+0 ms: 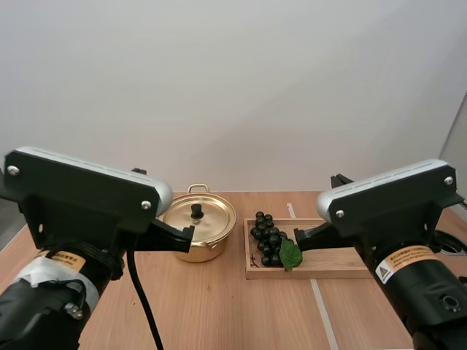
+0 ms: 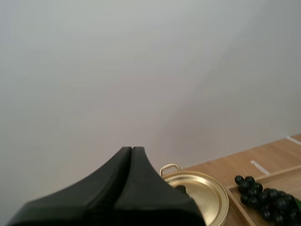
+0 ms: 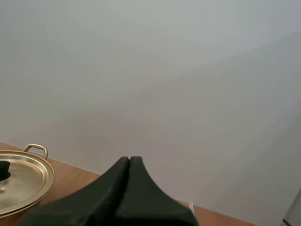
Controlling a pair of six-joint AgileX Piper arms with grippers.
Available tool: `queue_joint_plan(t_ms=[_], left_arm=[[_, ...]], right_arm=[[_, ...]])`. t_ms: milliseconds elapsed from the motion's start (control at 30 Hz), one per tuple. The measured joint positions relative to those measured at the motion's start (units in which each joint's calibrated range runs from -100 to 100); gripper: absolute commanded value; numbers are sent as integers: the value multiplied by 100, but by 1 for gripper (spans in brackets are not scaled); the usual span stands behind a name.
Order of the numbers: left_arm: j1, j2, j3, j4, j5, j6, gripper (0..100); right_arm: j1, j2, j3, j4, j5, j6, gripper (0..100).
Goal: Open the pot, put the pineapple inside, and close it
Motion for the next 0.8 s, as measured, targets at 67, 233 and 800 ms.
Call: queue_joint_plan(t_ms=[67, 233, 800], left_arm=[[-36, 0, 276, 0, -75, -8, 0], [-86, 0, 736, 11, -362, -8, 0], [-163, 11, 2216, 248, -721, -349, 8]], right_arm=[[-69, -44, 218, 65, -48, 28, 0], [-195, -55, 687, 873, 410, 80, 0], [-278, -55, 1129, 1244, 2030, 80, 0]])
